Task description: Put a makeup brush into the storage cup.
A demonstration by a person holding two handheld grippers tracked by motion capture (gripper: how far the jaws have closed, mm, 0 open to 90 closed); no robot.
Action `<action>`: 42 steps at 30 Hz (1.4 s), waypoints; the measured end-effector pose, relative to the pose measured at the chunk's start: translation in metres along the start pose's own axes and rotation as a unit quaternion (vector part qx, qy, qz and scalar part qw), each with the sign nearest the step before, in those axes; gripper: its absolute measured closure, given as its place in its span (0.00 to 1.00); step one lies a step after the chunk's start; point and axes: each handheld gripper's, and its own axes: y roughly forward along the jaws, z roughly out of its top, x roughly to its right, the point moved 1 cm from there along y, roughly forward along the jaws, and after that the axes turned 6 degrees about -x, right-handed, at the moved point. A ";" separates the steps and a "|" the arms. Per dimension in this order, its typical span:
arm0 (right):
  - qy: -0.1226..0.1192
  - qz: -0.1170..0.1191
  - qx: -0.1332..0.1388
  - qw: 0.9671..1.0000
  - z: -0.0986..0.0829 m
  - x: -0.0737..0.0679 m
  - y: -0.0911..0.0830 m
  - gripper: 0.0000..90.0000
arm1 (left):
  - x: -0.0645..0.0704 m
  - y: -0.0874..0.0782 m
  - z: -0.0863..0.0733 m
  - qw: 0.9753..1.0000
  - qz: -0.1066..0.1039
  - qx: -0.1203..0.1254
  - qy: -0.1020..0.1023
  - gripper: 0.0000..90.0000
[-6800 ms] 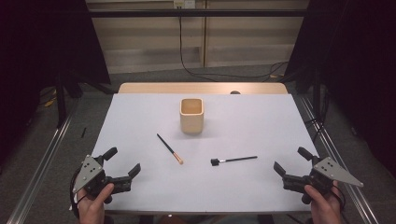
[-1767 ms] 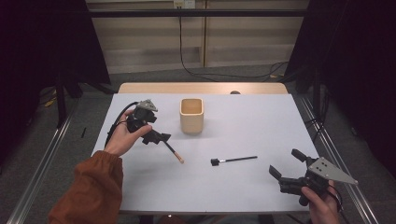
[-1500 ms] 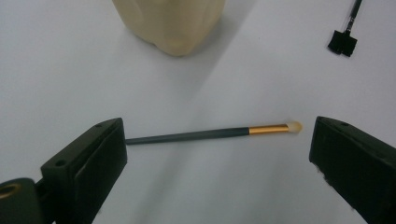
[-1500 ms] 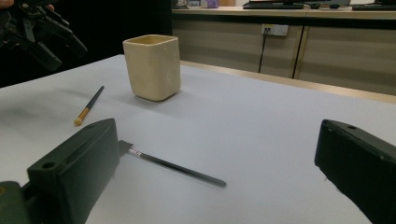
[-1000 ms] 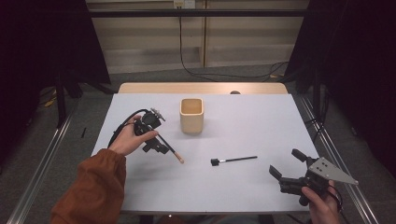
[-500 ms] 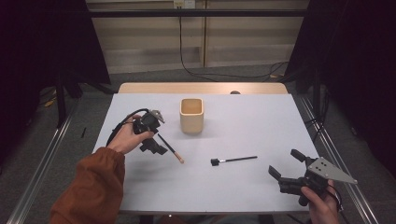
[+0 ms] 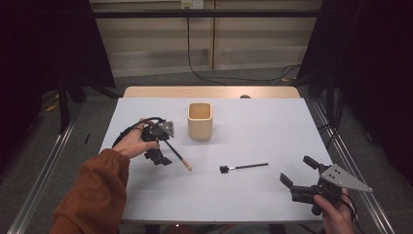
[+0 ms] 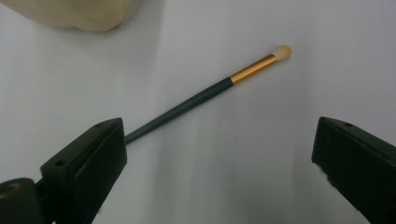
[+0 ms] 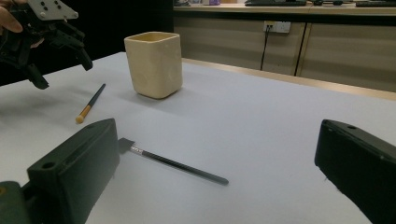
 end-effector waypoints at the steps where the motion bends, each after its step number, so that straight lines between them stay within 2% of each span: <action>1: 0.000 0.000 0.000 1.000 0.000 0.000 0.000 0.00 | 0.001 0.001 0.001 1.000 0.007 0.003 -0.003 0.06; 3: 0.002 0.004 -0.004 1.000 0.000 0.000 0.000 0.00 | 0.001 0.002 0.002 1.000 0.006 -0.007 0.010 0.08; 4: 0.002 0.006 -0.006 1.000 0.000 -0.001 0.000 0.00 | 0.002 0.003 0.003 1.000 0.007 -0.005 0.010 0.08; 6: 0.001 0.006 -0.005 1.000 0.000 -0.001 0.000 0.00 | 0.003 0.006 0.004 1.000 -0.002 -0.016 0.010 0.09; 8: 0.001 0.006 -0.006 1.000 0.000 -0.001 0.000 0.00 | 0.005 0.008 0.006 1.000 -0.004 -0.015 0.001 0.09; 9: 0.001 0.007 -0.006 1.000 0.000 -0.001 0.000 0.00 | 0.005 0.007 0.007 1.000 0.002 -0.012 0.000 0.05; 10: 0.002 0.007 -0.006 1.000 0.000 -0.001 0.000 0.00 | 0.006 0.008 0.008 1.000 0.006 -0.007 0.002 0.05; 11: 0.000 0.007 -0.007 1.000 0.000 0.000 0.000 0.00 | 0.007 0.009 0.010 1.000 0.001 -0.004 -0.007 0.08; 12: 0.000 0.007 -0.008 1.000 0.000 -0.001 0.000 0.00 | 0.007 0.010 0.010 1.000 -0.001 -0.009 0.007 0.09; 13: 0.001 0.008 -0.008 1.000 0.000 -0.001 0.000 0.00 | 0.008 0.011 0.011 1.000 -0.003 -0.006 0.006 0.08; 14: 0.000 0.007 -0.008 1.000 0.000 -0.001 0.000 0.00 | 0.009 0.012 0.012 1.000 -0.005 -0.010 0.016 0.11; 15: 0.001 0.008 -0.008 1.000 0.000 -0.001 0.000 0.00 | 0.009 0.014 0.012 1.000 -0.005 -0.009 0.014 0.13; 16: 0.001 0.007 -0.008 1.000 0.000 -0.001 0.000 0.00 | 0.008 0.015 0.012 1.000 -0.005 -0.016 0.020 0.14; 23: 0.002 0.010 -0.009 1.000 0.000 -0.001 0.001 0.00 | -0.005 0.015 0.017 0.998 0.012 -0.044 0.048 0.40; 24: 0.002 0.010 -0.010 1.000 0.000 -0.001 0.001 0.00 | -0.006 0.015 0.017 0.997 0.017 -0.045 0.052 0.41; 27: 0.003 0.010 -0.010 1.000 -0.001 -0.001 0.001 0.00 | -0.006 0.016 0.019 0.997 0.011 -0.043 0.057 0.47; 28: 0.000 0.010 -0.010 1.000 -0.001 0.000 0.000 0.00 | -0.006 0.016 0.020 0.996 0.014 -0.046 0.072 0.49; 33: 0.003 0.010 -0.010 1.000 -0.001 -0.001 0.001 0.00 | 0.000 0.021 0.027 0.994 0.011 -0.048 0.098 0.56; 38: 0.002 0.010 -0.010 1.000 -0.001 0.000 0.001 0.00 | 0.003 0.028 0.032 0.992 0.000 -0.059 0.109 0.64; 42: 0.003 0.011 -0.011 1.000 -0.001 0.000 0.001 0.00 | 0.005 0.031 0.034 0.991 -0.002 -0.063 0.114 0.64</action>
